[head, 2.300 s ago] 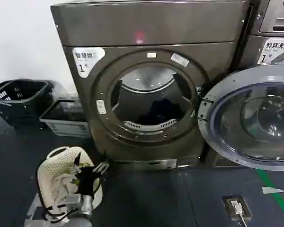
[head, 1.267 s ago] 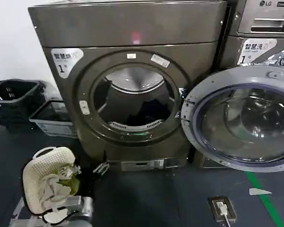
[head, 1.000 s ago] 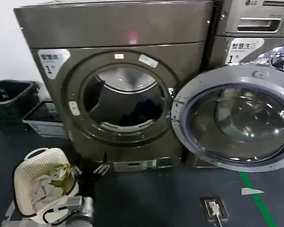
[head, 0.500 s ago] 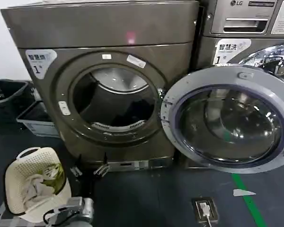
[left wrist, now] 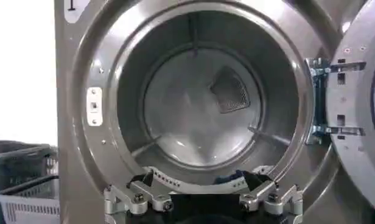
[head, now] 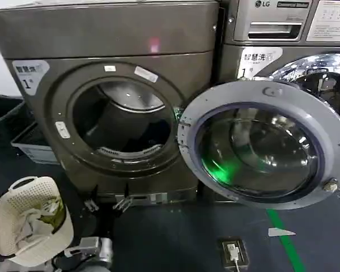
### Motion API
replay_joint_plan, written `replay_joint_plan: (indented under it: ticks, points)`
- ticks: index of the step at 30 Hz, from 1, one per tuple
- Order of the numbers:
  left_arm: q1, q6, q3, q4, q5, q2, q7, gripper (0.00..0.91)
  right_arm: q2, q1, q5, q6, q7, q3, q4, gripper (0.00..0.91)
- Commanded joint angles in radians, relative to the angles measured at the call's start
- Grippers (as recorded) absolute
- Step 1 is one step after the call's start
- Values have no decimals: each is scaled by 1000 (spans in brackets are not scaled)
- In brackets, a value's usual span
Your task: Grasp the clothes from the dryer.
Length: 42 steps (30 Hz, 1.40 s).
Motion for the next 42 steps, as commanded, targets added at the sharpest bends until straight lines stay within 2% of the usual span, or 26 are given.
replay_joint_plan:
  ticks: [1,6,10,17,19,42]
  points:
    - [-1,-9,-2,-2,13,-1,-1,907,1,-1,0,58,-4,-3,-1,907]
    - [-6,-12,-4,-7,17,-5,-3,907,4,-2,2,64,-13,3,-3,907]
    - [-11,-10,-4,-8,17,-7,-2,907,4,-6,-4,107,-13,-4,-6,907]
    - [-24,-8,-3,-7,22,-5,-1,907,-2,-10,-1,115,-12,3,-9,907]
    - [-24,-7,-1,-7,22,-4,0,907,0,-15,-1,188,-2,-10,-17,907]
    - [-25,-2,-2,-9,15,0,0,907,8,-20,1,188,-9,-7,-8,907]
